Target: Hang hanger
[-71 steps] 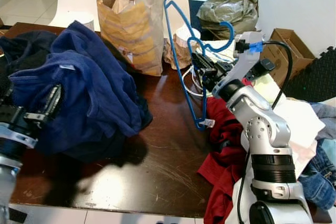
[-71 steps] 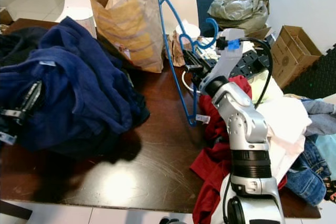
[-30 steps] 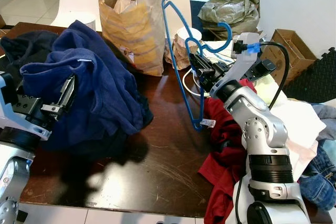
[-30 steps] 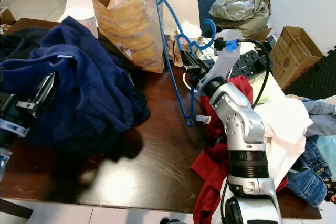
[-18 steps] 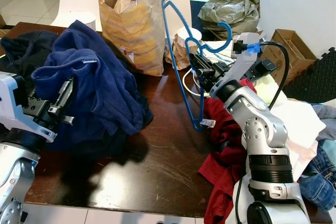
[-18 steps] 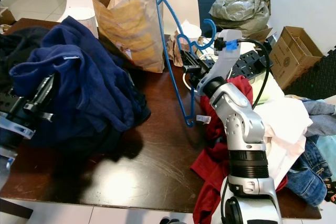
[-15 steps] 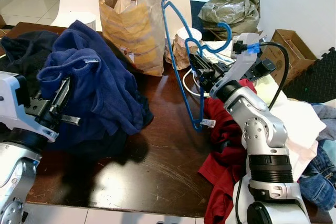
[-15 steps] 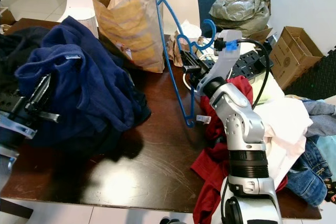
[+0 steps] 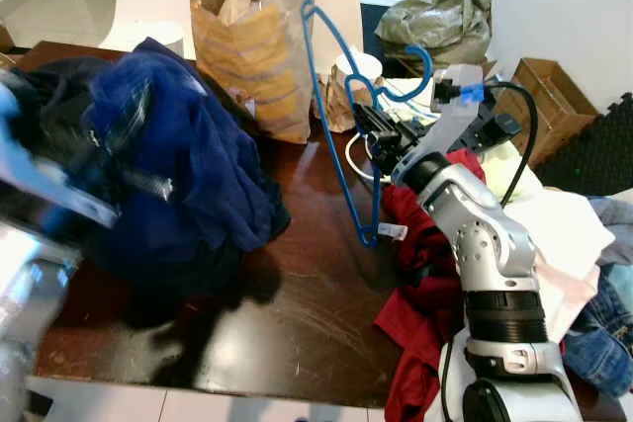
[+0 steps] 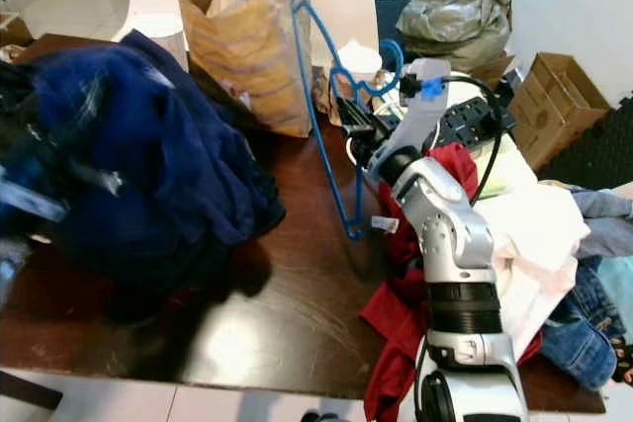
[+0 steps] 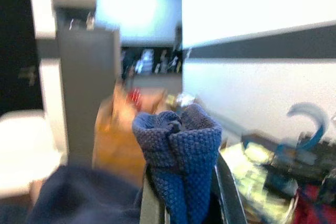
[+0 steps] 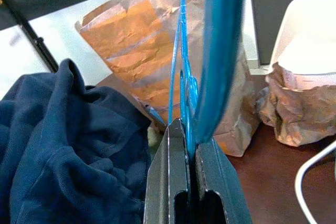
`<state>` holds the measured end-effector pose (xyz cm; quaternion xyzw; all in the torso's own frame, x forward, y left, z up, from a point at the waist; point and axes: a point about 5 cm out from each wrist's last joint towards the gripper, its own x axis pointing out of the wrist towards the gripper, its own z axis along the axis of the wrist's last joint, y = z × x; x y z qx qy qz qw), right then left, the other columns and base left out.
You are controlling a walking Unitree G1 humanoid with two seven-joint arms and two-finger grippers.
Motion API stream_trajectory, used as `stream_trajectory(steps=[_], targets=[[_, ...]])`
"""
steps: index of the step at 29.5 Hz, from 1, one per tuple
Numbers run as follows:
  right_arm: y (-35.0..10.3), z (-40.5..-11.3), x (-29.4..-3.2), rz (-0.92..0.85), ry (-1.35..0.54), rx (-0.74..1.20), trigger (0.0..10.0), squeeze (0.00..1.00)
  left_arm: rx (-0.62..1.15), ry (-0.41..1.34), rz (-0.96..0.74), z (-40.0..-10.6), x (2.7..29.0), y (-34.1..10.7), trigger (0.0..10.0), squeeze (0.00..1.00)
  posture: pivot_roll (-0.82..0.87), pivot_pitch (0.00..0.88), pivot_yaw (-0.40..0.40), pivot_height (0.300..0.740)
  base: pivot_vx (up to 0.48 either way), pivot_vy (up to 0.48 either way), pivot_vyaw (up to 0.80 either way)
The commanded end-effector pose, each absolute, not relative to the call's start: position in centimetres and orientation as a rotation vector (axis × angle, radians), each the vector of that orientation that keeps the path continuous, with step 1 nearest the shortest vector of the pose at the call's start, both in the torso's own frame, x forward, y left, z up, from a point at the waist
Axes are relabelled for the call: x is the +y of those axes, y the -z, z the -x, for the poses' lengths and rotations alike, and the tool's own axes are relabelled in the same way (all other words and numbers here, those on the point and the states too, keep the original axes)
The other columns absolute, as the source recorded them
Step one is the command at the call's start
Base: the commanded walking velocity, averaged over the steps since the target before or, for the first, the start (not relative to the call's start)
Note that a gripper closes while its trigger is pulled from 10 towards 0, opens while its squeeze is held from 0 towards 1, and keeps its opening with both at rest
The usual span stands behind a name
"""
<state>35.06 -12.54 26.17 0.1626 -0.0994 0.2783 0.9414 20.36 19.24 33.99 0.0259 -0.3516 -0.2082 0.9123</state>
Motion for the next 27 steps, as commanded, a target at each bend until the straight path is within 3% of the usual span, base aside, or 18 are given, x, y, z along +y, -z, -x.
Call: stream_trajectory(steps=[1,2,6,19,27], targets=[[-26.4,-35.1,-12.5,-0.339,-0.572,-0.221,10.0,0.00,-0.733,0.544,-0.092,-19.4,18.4,-35.0,10.0,0.00,0.00,0.129,-0.078,0.740,0.000,0.000,0.00],[-26.4,-35.2,-12.3,-0.344,-0.572,-0.223,10.0,0.00,-0.720,0.634,-0.122,-18.8,17.8,-35.7,10.0,0.00,0.00,0.129,-0.073,0.740,0.000,0.000,0.00],[-26.4,-35.2,-12.2,-0.351,-0.572,-0.229,10.0,0.00,-0.651,0.691,-0.164,-18.7,17.5,-35.8,10.0,0.00,0.00,0.127,-0.068,0.740,0.000,0.000,0.00],[-26.6,-35.2,-12.2,-0.365,-0.561,-0.248,10.0,0.00,-0.670,0.765,-0.085,-19.6,16.1,-38.4,10.0,0.00,0.00,0.120,-0.049,0.740,-0.461,0.000,0.00],[-26.5,-35.1,-12.2,-0.368,-0.561,-0.252,10.0,0.00,-0.723,0.727,-0.056,-19.6,16.9,-40.1,10.0,0.00,0.00,0.119,-0.045,0.740,-0.480,0.000,0.00]])
